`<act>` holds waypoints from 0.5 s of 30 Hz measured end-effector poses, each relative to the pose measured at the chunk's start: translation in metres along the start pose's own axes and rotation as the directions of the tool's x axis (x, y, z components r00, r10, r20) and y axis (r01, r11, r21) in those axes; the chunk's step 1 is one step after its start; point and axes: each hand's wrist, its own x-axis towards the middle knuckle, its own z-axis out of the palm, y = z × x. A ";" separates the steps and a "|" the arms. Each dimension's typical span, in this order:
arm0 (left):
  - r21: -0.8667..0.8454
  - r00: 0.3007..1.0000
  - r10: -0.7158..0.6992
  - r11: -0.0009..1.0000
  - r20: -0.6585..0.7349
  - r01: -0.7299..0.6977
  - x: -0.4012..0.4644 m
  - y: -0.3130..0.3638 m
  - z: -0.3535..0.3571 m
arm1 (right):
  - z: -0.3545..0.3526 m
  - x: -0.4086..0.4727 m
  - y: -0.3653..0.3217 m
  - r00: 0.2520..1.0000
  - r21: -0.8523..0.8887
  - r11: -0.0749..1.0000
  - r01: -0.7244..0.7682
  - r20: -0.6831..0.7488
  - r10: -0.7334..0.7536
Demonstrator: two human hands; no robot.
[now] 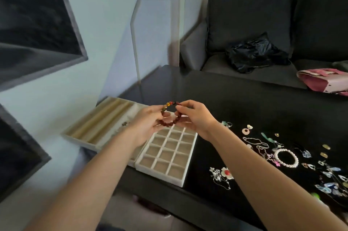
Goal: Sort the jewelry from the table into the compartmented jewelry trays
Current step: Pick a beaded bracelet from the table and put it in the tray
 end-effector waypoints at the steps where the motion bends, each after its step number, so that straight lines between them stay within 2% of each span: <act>1: 0.046 0.999 -0.006 0.999 -0.041 0.008 0.000 0.000 -0.013 | 0.012 0.007 -0.001 1.000 -0.031 1.000 0.003 -0.005 -0.003; 3: 0.166 0.990 -0.004 0.986 -0.140 0.027 0.006 -0.001 -0.042 | 0.036 0.024 0.000 1.000 -0.090 0.996 0.001 -0.017 -0.003; 5: 0.379 0.974 0.063 0.925 -0.220 0.026 0.016 -0.004 -0.074 | 0.061 0.045 0.004 0.999 -0.174 0.985 0.000 -0.043 -0.008; 7: 0.620 0.959 0.188 0.785 -0.211 -0.017 0.023 -0.007 -0.097 | 0.077 0.065 0.010 0.996 -0.315 0.949 0.022 -0.076 -0.048; 9: 0.765 0.947 0.281 0.641 -0.157 -0.063 0.027 -0.016 -0.116 | 0.092 0.083 0.016 0.992 -0.396 0.918 0.030 -0.102 -0.076; 13: 0.922 0.936 0.321 0.387 -0.141 0.006 0.030 -0.038 -0.133 | 0.113 0.114 0.024 0.984 -0.285 0.958 0.002 -0.170 -0.053; 15: 0.951 0.923 0.359 0.309 -0.139 0.023 0.034 -0.047 -0.137 | 0.120 0.124 0.028 0.979 -0.278 0.961 -0.006 -0.199 -0.051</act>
